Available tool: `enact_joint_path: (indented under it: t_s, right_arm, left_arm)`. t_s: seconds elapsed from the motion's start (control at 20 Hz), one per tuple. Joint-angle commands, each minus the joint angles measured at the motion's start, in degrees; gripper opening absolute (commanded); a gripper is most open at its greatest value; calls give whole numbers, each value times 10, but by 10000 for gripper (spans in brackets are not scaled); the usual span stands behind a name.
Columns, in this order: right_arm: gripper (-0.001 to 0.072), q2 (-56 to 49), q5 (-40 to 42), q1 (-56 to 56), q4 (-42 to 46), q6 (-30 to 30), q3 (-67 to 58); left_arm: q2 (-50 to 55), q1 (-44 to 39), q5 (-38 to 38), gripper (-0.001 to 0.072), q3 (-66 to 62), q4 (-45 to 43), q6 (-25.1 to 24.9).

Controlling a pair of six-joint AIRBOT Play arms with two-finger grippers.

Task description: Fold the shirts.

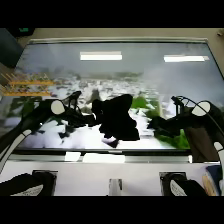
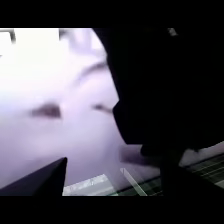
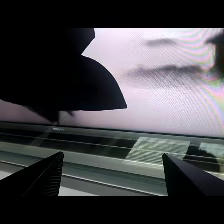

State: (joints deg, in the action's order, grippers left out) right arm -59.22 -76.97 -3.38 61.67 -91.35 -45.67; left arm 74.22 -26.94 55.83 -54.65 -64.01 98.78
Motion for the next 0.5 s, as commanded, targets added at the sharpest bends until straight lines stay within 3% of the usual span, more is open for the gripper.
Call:
enact_joint_path:
  t_s: [0.0, 0.15, 0.45]
  right_arm:
    - [675, 0, 8, 0, -3, 0, 12]
    - [675, 0, 7, 0, -4, -2, 12]
    - [675, 0, 9, 0, -7, -6, 12]
  left_arm:
    - [12, -40, -106, 695, 17, 36, -23]
    - [14, -42, -170, 695, 15, 36, -61]
    - [33, -56, -134, 695, 15, 36, -128]
